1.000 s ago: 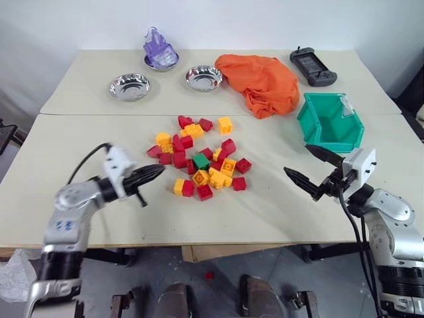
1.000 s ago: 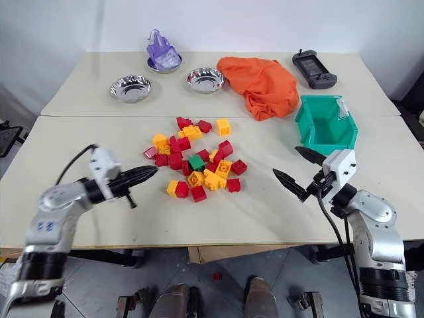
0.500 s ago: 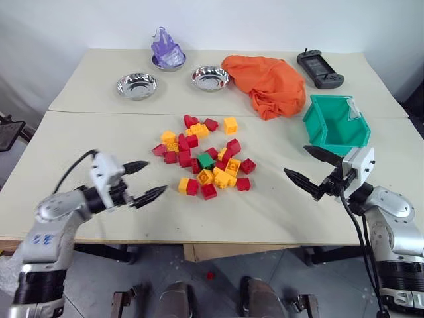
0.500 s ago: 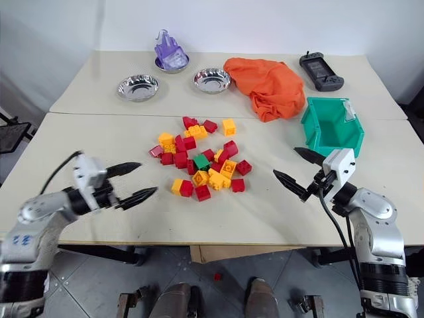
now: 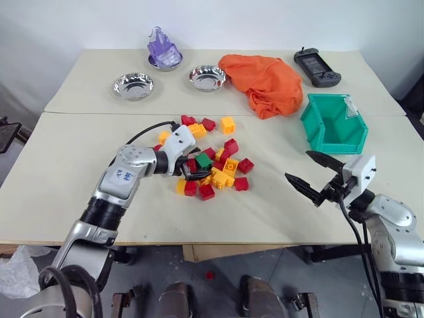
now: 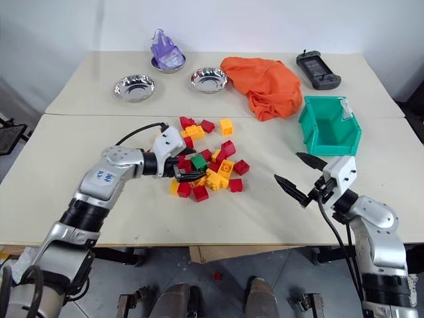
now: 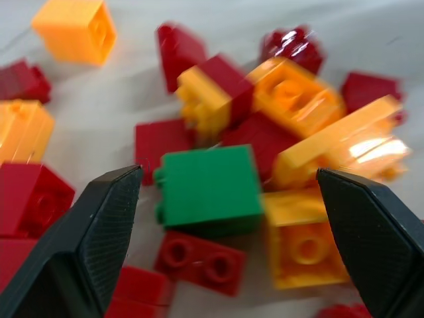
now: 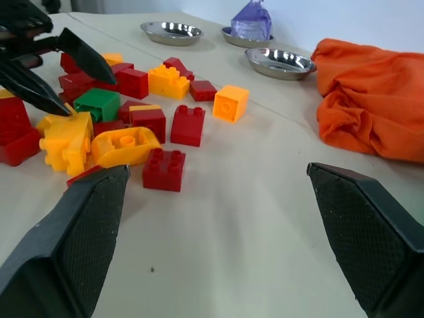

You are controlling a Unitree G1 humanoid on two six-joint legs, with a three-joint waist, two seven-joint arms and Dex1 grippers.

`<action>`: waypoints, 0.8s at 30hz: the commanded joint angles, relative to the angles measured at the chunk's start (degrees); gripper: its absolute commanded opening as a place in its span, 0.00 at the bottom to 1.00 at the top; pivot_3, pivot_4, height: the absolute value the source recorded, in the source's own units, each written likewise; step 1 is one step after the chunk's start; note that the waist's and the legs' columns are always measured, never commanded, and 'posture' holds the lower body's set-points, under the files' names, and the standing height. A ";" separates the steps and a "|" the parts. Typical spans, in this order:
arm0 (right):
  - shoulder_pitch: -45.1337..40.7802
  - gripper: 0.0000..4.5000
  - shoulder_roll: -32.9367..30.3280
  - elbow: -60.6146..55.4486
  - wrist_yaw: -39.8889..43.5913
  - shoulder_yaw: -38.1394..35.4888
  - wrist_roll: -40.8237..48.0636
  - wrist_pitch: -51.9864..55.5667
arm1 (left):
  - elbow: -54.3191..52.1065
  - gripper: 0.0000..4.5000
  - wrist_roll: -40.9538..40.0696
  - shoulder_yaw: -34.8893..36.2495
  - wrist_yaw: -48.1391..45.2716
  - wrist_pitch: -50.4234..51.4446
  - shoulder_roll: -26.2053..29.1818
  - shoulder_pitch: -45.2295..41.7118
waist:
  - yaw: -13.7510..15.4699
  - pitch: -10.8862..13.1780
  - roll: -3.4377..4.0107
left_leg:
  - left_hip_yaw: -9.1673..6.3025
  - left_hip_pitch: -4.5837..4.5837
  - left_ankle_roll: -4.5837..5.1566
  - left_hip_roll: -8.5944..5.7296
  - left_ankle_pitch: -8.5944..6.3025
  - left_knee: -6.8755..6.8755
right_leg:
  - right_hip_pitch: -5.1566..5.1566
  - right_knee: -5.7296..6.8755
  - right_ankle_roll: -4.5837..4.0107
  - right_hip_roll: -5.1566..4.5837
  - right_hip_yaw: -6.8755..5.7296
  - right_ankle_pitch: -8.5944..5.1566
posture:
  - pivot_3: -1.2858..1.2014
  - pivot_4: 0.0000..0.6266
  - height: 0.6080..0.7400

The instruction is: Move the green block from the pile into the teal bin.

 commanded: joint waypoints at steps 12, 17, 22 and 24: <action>1.38 1.00 -0.03 -5.14 -2.32 -1.82 2.15 -0.48 | 5.65 0.40 3.73 -3.13 -6.33 4.07 1.28 -4.61 | -0.12 0.00 0.00 | -0.02 0.03 0.00 0.01 0.01 0.01 | 0.02 0.04 0.00 0.00 0.01 0.00 | 0.52 0.24 1.00; 1.03 1.00 -0.29 -5.46 -2.58 -1.65 2.35 -0.06 | 4.57 0.40 2.05 -1.16 -8.05 2.56 1.40 -4.14 | -0.20 0.00 0.00 | -0.01 0.04 0.00 0.01 0.01 -0.01 | 0.01 0.04 0.00 0.00 0.01 0.00 | 0.52 0.24 1.00; 1.38 1.00 -0.27 -6.01 -2.94 -1.67 2.46 0.21 | 6.14 0.40 -1.50 3.70 -9.85 -3.38 -0.37 -7.70 | -0.13 0.01 -0.02 | -0.01 0.02 0.00 0.01 0.01 0.00 | 0.00 0.04 0.00 0.00 0.01 0.00 | 0.52 0.24 1.00; 2.36 1.00 -0.44 -6.78 -3.26 -2.26 2.62 0.35 | 6.28 0.40 -3.40 5.04 -11.68 -5.03 -1.82 -9.91 | 0.19 0.02 -0.04 | -0.02 -0.01 0.01 0.01 0.00 0.02 | -0.01 0.03 0.00 0.00 0.01 0.00 | 0.52 0.24 1.00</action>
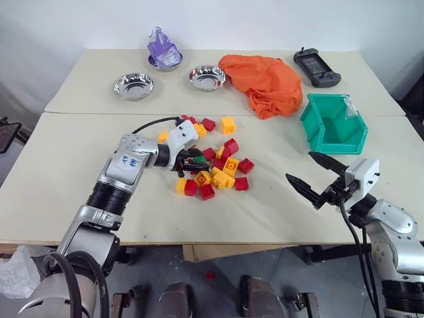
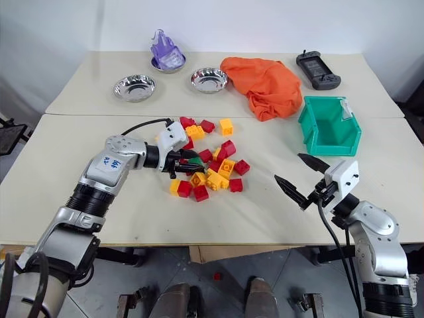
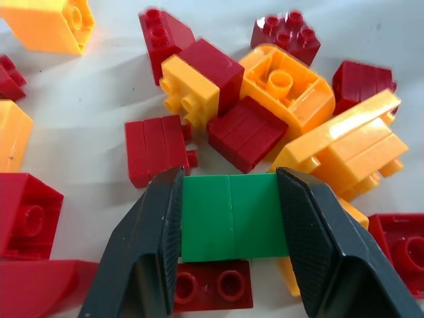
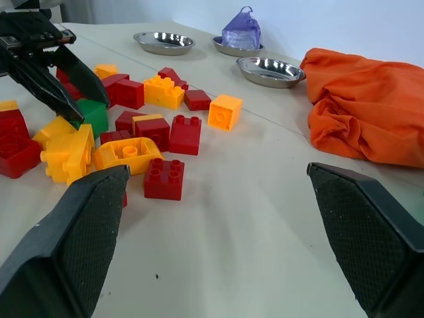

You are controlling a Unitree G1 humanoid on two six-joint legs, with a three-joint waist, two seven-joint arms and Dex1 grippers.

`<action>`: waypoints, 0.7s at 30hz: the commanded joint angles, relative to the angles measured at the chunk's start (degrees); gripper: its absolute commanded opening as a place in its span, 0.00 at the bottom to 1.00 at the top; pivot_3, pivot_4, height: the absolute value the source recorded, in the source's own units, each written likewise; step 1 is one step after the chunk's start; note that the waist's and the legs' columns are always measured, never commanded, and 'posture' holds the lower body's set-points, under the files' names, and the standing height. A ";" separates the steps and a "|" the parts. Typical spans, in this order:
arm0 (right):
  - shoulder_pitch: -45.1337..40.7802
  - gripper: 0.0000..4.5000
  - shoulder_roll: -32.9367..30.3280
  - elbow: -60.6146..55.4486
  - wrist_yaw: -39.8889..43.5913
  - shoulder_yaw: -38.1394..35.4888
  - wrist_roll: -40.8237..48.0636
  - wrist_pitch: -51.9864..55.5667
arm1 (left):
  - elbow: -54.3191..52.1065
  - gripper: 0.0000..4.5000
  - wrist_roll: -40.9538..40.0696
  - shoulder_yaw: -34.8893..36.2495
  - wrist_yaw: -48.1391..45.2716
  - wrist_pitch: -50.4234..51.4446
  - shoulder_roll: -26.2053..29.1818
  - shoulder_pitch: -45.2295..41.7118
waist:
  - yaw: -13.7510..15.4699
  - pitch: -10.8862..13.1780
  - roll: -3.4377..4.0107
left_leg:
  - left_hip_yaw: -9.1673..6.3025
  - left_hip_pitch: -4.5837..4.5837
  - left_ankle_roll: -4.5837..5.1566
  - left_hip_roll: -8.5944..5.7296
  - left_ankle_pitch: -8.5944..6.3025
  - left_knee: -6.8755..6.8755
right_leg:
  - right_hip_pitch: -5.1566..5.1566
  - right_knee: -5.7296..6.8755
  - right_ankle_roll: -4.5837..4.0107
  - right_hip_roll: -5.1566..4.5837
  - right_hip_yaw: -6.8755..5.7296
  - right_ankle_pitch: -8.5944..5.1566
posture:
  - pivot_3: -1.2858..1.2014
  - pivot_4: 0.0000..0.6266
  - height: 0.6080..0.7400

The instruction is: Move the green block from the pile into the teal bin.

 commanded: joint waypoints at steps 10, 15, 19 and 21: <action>17.81 1.00 -0.64 -14.65 -5.64 -15.50 2.38 1.73 | 17.95 0.40 -0.25 -3.52 -4.08 -17.32 -24.61 -16.49 | 3.14 0.02 -0.07 | -0.03 -0.10 0.06 -0.08 -0.03 0.04 | 0.07 -0.22 0.09 0.00 -0.04 0.05 | 0.52 0.24 1.00; 33.35 1.00 7.29 -27.32 -11.54 -22.14 3.00 0.87 | 32.43 0.40 7.34 -7.21 1.73 -31.04 -32.28 -16.56 | 2.48 0.05 -0.11 | 0.00 -0.09 0.06 -0.07 -0.04 -0.06 | 0.03 -0.31 0.09 0.00 -0.03 0.05 | 0.52 0.24 1.00; 40.55 1.00 14.12 -34.88 -15.59 -20.37 1.41 -0.07 | 35.11 0.62 6.64 -5.88 -0.28 -35.45 -34.43 -14.91 | 1.56 0.01 -0.05 | 0.00 -0.10 0.07 -0.05 -0.04 -0.04 | -0.04 -0.26 0.04 -0.01 0.01 0.03 | 0.52 0.24 1.00; 41.79 1.00 15.35 -36.46 -16.21 -18.05 0.01 -0.27 | 34.18 0.75 5.75 -4.74 -1.99 -37.61 -34.02 -13.99 | 1.27 0.02 -0.05 | 0.00 -0.10 0.10 -0.04 -0.06 0.04 | -0.01 -0.28 0.03 -0.01 0.02 0.02 | 0.52 0.24 1.00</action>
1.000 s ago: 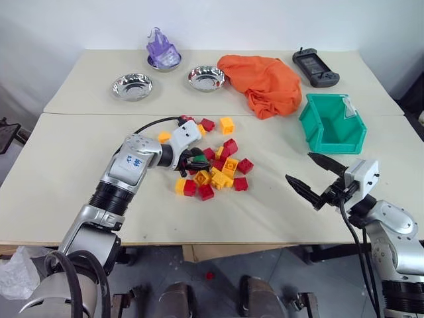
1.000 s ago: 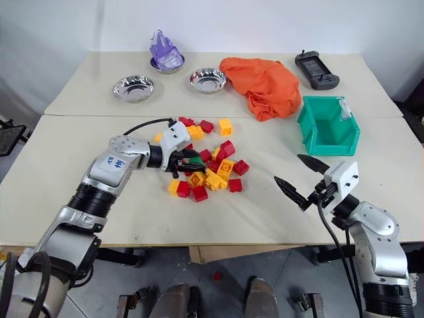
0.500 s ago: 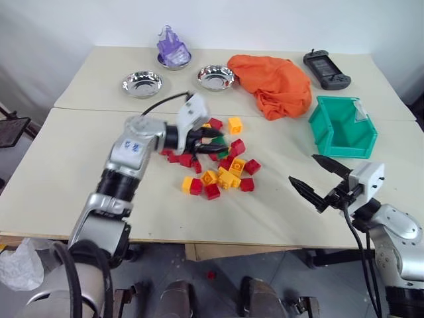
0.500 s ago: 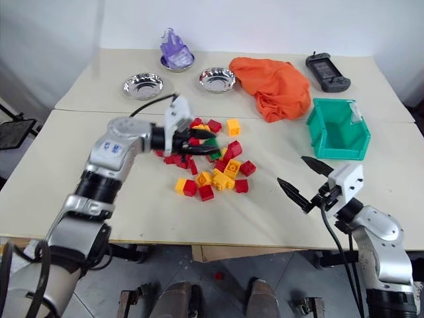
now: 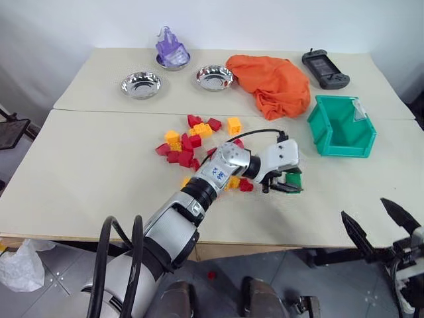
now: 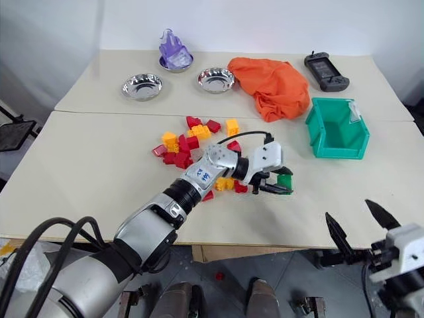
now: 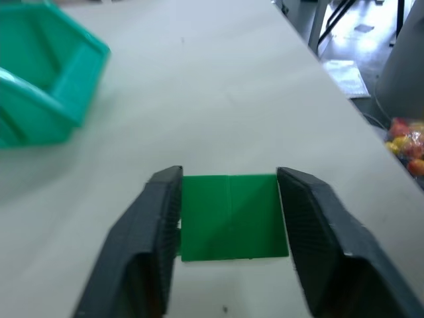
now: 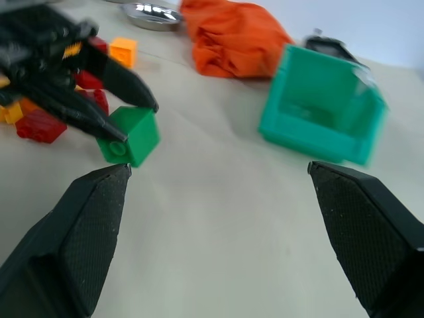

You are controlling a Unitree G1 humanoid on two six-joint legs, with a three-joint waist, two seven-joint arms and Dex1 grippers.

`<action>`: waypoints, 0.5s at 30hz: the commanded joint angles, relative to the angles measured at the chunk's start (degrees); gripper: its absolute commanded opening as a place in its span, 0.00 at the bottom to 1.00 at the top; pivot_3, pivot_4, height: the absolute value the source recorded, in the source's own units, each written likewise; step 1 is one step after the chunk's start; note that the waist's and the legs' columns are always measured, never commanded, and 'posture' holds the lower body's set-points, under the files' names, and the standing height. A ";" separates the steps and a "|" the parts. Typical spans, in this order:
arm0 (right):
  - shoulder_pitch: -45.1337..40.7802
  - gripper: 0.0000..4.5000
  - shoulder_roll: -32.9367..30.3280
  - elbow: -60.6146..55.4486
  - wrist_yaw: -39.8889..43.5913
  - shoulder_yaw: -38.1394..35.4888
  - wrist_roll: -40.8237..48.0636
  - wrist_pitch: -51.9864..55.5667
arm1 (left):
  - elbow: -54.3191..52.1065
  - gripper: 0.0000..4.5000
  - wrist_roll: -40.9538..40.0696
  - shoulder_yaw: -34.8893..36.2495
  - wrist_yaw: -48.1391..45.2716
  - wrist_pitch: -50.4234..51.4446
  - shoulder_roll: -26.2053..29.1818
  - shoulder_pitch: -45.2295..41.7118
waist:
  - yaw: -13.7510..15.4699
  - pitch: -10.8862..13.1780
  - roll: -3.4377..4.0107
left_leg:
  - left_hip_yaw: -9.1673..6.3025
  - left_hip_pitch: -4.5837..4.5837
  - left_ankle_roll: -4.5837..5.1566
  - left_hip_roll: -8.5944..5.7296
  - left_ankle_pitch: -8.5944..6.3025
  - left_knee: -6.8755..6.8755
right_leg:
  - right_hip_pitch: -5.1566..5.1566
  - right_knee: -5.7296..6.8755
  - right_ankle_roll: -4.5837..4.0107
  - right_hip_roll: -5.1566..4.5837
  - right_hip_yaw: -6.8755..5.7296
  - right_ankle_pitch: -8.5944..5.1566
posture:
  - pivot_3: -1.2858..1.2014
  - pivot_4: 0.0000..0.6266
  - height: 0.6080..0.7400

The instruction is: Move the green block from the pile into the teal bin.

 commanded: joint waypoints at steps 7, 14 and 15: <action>-3.60 1.00 -6.49 -2.47 0.17 4.44 1.33 5.33 | -3.62 0.88 -4.72 8.23 -4.71 -6.47 4.83 2.26 | -0.08 0.00 0.00 | -0.06 0.00 0.08 0.02 -0.04 0.03 | -0.02 0.11 -0.05 0.00 0.01 0.00 | 0.52 0.24 1.00; -16.30 1.00 -16.79 -0.85 -1.59 15.09 2.44 21.38 | -23.12 0.95 -14.26 16.09 -16.23 -3.68 21.25 15.77 | -0.40 -0.01 0.02 | -0.08 0.05 0.03 0.08 0.00 0.01 | -0.10 0.36 -0.16 0.01 -0.03 -0.03 | 0.52 0.24 1.00; -18.02 1.00 -17.09 -0.34 -2.62 16.91 1.51 23.04 | -25.45 0.99 -14.86 16.97 -17.19 -3.47 24.11 18.07 | -0.33 -0.01 0.02 | -0.09 0.05 0.02 0.09 -0.01 0.02 | -0.09 0.36 -0.16 0.01 -0.05 -0.03 | 0.52 0.24 1.00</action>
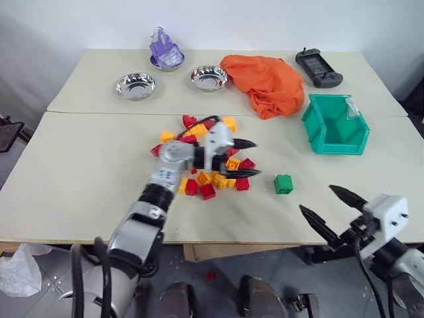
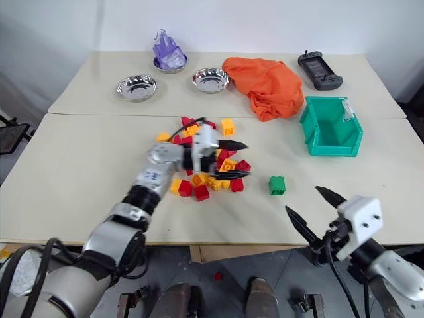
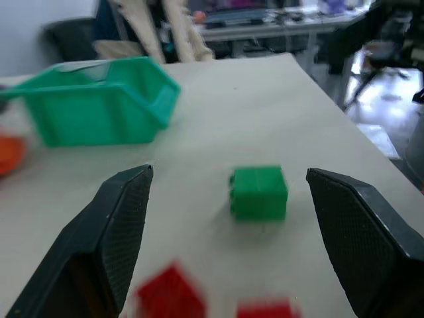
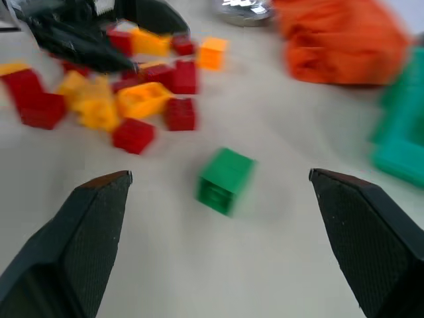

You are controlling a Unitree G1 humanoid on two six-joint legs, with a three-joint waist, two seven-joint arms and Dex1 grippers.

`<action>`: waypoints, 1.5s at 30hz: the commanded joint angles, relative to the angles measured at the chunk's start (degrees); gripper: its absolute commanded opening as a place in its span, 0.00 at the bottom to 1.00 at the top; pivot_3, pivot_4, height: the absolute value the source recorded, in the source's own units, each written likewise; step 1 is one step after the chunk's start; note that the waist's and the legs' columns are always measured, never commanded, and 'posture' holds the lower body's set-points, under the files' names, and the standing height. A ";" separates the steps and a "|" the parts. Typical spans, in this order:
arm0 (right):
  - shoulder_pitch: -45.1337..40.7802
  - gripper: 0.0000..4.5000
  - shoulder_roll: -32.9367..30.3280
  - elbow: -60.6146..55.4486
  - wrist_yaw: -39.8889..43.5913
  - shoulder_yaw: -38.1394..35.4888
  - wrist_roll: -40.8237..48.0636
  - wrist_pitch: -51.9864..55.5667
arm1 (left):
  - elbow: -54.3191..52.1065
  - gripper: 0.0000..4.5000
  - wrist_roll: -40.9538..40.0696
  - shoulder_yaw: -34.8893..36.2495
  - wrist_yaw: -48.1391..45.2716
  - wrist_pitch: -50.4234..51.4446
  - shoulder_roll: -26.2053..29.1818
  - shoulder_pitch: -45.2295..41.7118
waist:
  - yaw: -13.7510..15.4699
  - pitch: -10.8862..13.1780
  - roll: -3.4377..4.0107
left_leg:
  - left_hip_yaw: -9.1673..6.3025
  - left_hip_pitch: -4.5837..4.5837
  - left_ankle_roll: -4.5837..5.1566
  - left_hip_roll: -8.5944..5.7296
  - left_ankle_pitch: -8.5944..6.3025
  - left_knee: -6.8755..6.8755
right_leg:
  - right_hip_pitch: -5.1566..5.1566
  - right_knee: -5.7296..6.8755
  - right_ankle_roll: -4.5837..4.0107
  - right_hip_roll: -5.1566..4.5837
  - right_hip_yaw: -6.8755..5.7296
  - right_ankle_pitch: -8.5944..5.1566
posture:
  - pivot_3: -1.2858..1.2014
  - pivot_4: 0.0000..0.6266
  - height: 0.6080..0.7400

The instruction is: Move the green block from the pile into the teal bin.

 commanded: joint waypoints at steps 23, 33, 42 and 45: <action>-21.13 0.64 13.29 17.23 -18.39 12.67 -13.22 9.50 | -38.93 1.00 -11.16 5.15 1.11 14.95 17.04 28.93 | 0.15 -0.03 -0.05 | -0.03 -0.10 0.00 0.02 -0.03 0.26 | 0.05 0.06 0.04 0.03 -0.01 0.02 | 0.52 0.24 1.00; -18.07 0.32 8.73 13.28 -9.99 9.51 -11.97 1.35 | -40.87 1.00 -13.47 6.22 5.52 17.66 14.19 28.97 | 0.27 -0.03 -0.05 | -0.02 -0.10 0.00 0.02 -0.04 0.25 | 0.05 0.05 0.04 0.02 0.00 0.02 | 0.52 0.24 1.00; -37.94 0.32 2.75 32.40 -15.64 1.90 -16.08 -1.60 | -44.79 1.00 -12.70 9.16 22.52 20.49 7.32 30.04 | -0.97 -0.03 -0.05 | 0.00 -0.02 -0.03 0.05 -0.02 0.25 | 0.07 0.11 0.05 0.03 0.04 0.04 | 0.52 0.24 1.00; -44.23 0.32 1.32 41.42 -16.71 3.18 -18.96 -3.14 | -46.10 1.00 -12.91 8.78 24.26 20.62 7.29 30.95 | -1.21 -0.03 -0.05 | 0.06 -0.03 -0.03 0.03 -0.01 0.17 | 0.06 0.03 0.05 0.03 0.04 0.04 | 0.52 0.24 1.00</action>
